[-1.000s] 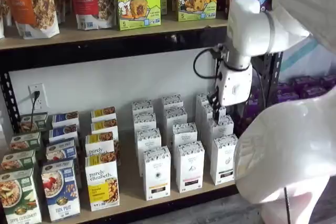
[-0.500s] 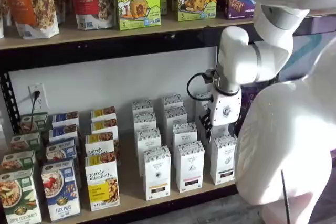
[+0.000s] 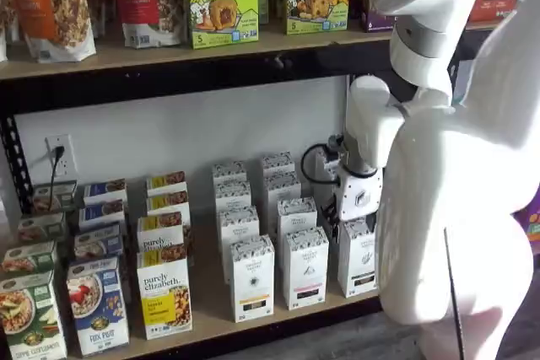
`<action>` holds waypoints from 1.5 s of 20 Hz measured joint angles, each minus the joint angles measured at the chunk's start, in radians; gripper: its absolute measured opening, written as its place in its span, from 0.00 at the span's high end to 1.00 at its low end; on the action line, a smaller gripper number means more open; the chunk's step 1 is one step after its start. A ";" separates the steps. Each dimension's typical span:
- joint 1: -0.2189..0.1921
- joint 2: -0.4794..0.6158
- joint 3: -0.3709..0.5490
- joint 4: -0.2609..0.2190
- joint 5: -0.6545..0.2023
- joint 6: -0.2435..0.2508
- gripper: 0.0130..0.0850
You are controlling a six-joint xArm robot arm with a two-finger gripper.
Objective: Pick up the white box with a green strip in the middle, on the bottom shelf, the sixth box from the left
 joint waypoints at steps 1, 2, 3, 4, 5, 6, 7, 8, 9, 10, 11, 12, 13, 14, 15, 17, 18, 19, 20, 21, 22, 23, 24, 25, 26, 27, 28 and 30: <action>-0.013 0.035 -0.019 -0.028 -0.014 0.014 0.00; -0.023 0.076 -0.040 -0.021 -0.032 -0.004 0.00; -0.029 0.110 -0.062 0.000 -0.038 -0.031 0.00; -0.033 0.147 -0.086 0.039 -0.046 -0.074 0.00; -0.035 0.179 -0.105 0.079 -0.058 -0.116 0.00; -0.036 0.209 -0.124 0.117 -0.068 -0.154 0.00; -0.037 0.243 -0.148 0.155 -0.074 -0.192 0.00; -0.038 0.273 -0.169 0.191 -0.080 -0.228 0.00; -0.038 0.306 -0.194 0.228 -0.087 -0.265 0.00; -0.043 0.337 -0.219 0.234 -0.092 -0.275 0.00; -0.051 0.368 -0.245 0.218 -0.096 -0.267 0.00; -0.060 0.395 -0.268 0.195 -0.102 -0.253 0.00; -0.069 0.418 -0.289 0.158 -0.107 -0.225 0.00; -0.082 0.440 -0.310 0.094 -0.110 -0.174 0.00; -0.098 0.464 -0.338 0.017 -0.111 -0.114 0.00; -0.118 0.515 -0.393 -0.049 -0.112 -0.069 0.00; -0.125 0.536 -0.416 -0.055 -0.116 -0.069 0.00; -0.128 0.553 -0.436 -0.050 -0.118 -0.079 0.00; -0.130 0.569 -0.455 -0.027 -0.120 -0.104 0.00; -0.131 0.584 -0.475 -0.003 -0.119 -0.128 0.00; -0.134 0.597 -0.494 0.008 -0.116 -0.141 0.00; -0.135 0.608 -0.508 0.027 -0.114 -0.161 0.00; -0.136 0.617 -0.522 0.043 -0.110 -0.178 0.00; -0.135 0.624 -0.535 0.077 -0.103 -0.210 0.00; -0.135 0.632 -0.547 0.109 -0.097 -0.242 0.00; -0.134 0.638 -0.556 0.148 -0.097 -0.280 0.00; -0.132 0.643 -0.563 0.188 -0.098 -0.318 0.00; -0.133 0.653 -0.580 0.222 -0.088 -0.352 0.00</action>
